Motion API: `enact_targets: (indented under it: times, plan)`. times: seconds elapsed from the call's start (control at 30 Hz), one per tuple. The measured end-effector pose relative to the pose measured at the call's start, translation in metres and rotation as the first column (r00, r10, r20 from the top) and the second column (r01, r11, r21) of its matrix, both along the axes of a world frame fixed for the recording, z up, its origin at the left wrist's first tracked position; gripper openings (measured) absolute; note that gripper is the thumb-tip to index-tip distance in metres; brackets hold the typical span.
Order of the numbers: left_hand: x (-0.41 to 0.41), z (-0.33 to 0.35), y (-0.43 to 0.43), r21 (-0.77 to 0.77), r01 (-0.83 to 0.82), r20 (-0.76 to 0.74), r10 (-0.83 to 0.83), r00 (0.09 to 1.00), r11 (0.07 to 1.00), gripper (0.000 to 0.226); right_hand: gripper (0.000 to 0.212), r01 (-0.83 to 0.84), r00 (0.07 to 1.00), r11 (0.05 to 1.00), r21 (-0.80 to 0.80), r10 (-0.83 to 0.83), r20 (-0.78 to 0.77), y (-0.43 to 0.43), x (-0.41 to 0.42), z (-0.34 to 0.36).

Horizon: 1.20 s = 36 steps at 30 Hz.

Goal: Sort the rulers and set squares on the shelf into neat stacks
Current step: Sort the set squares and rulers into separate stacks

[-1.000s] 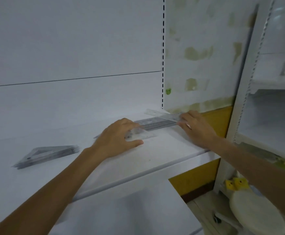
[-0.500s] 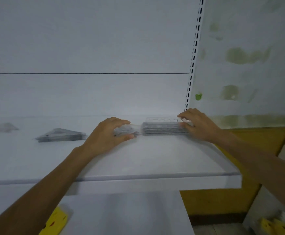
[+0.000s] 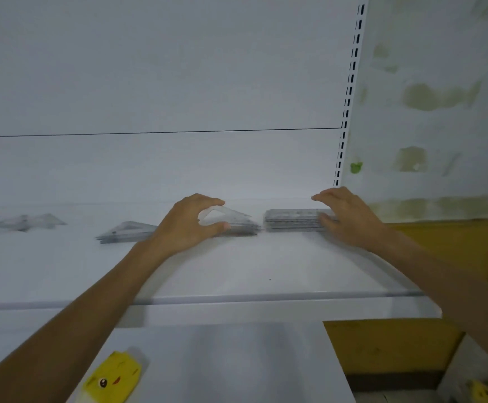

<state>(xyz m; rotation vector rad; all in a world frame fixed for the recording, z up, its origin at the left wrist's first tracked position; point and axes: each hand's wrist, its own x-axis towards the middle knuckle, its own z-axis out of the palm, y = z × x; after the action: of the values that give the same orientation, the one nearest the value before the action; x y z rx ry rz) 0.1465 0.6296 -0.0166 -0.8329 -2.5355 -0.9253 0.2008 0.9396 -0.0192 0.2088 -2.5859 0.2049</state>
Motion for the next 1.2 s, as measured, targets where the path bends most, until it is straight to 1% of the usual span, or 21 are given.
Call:
enact_targets:
  times: [0.03,0.1,0.2,0.23,0.27,0.37,0.43,0.57,0.73,0.83,0.97,1.03,1.13,1.2]
  plan:
    - [-0.004,0.003,-0.003,0.001,0.003,0.013,-0.003,1.0,1.0,0.044,0.037,-0.02,0.999,1.0,-0.011,0.019,-0.031,-0.013,0.004,0.001]
    - [-0.011,0.006,-0.005,0.0,0.016,0.047,-0.016,0.999,1.0,0.044,0.035,-0.061,0.998,0.998,-0.018,0.061,-0.011,-0.043,0.014,-0.003]
    - [-0.019,0.005,-0.003,0.007,0.042,0.082,-0.042,0.996,0.999,0.044,0.032,-0.132,0.976,0.991,-0.002,0.13,0.177,-0.088,0.025,-0.018]
    - [-0.021,0.004,-0.002,0.012,0.049,0.089,-0.05,0.995,0.999,0.044,0.032,-0.145,0.967,0.989,0.009,0.14,0.214,-0.099,0.026,-0.022]
    - [-0.023,0.002,-0.001,0.011,0.056,0.094,-0.057,0.994,0.998,0.044,0.032,-0.144,0.963,0.99,0.004,0.139,0.229,-0.108,0.027,-0.024]
    - [-0.031,-0.001,0.001,0.0,0.076,0.107,-0.076,0.991,0.997,0.043,0.037,-0.067,0.959,0.991,-0.113,0.095,0.266,-0.127,0.031,-0.023]
    - [-0.037,0.0,0.004,0.008,0.091,0.114,-0.091,0.989,0.996,0.043,0.039,-0.037,0.964,0.993,-0.108,0.064,0.259,-0.135,0.033,-0.026]
    - [-0.047,0.001,0.021,-0.002,0.12,0.117,-0.119,0.986,0.993,0.041,0.039,-0.043,0.979,0.996,-0.081,0.059,0.197,-0.14,0.037,-0.031]
    - [-0.051,-0.014,0.03,-0.064,0.059,0.051,-0.056,0.997,0.996,0.042,0.038,-0.039,0.982,0.995,-0.087,0.054,0.181,-0.141,0.037,-0.033]
    - [-0.052,-0.015,0.03,-0.022,0.074,0.016,-0.073,0.997,0.997,0.038,0.038,-0.033,0.984,0.995,-0.097,0.05,0.173,-0.141,0.037,-0.033]
    - [-0.051,-0.018,0.031,-0.145,0.102,0.0,-0.103,0.995,0.984,0.038,0.038,-0.039,0.986,0.994,-0.099,0.055,0.157,-0.141,0.036,-0.035]
    - [-0.052,-0.021,0.031,-0.145,0.131,-0.01,-0.134,0.991,0.981,0.034,0.038,-0.043,0.987,0.994,-0.096,0.058,0.152,-0.14,0.036,-0.035]
    - [-0.051,-0.021,0.028,-0.131,0.138,-0.001,-0.139,0.99,0.982,0.04,0.038,-0.049,0.986,0.993,-0.106,0.066,0.156,-0.139,0.036,-0.036]
    - [-0.048,-0.019,0.026,-0.117,0.111,-0.039,-0.116,0.992,0.987,0.043,0.039,-0.057,0.985,0.992,-0.111,0.074,0.154,-0.139,0.036,-0.036]
